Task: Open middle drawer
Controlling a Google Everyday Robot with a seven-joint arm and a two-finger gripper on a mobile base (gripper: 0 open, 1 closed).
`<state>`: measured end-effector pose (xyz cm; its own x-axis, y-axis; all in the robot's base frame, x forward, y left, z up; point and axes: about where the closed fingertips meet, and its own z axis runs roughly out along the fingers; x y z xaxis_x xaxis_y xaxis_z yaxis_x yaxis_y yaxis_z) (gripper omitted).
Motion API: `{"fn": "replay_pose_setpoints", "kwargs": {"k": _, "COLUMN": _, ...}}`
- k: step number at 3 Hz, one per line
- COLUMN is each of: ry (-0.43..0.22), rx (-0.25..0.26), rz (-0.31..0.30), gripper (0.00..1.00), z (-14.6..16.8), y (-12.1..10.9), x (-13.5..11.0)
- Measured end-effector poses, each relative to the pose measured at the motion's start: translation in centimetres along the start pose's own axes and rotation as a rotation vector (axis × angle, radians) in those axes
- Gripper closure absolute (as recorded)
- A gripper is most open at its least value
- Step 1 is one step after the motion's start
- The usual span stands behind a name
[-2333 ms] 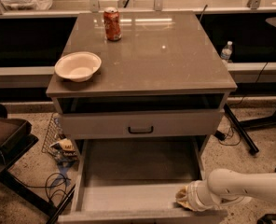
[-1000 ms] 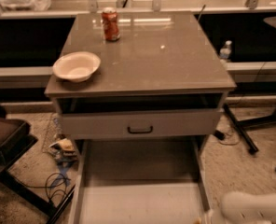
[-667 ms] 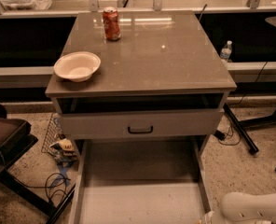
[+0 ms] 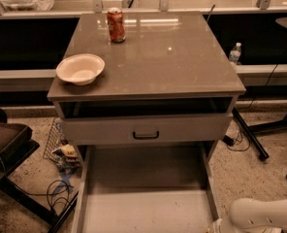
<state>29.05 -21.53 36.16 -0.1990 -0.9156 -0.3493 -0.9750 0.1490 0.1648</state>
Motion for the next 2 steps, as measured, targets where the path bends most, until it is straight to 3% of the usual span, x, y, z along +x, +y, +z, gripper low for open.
{"fn": "replay_pose_setpoints", "kwargs": {"k": 1, "ry": 0.0, "rx": -0.002, "rz": 0.0, "gripper": 0.13, "z": 0.1, "y": 0.0, "x": 0.0}}
{"fn": "replay_pose_setpoints", "kwargs": {"k": 2, "ry": 0.0, "rx": -0.002, "rz": 0.0, "gripper": 0.0, "z": 0.0, "y": -1.0, "x": -0.3}}
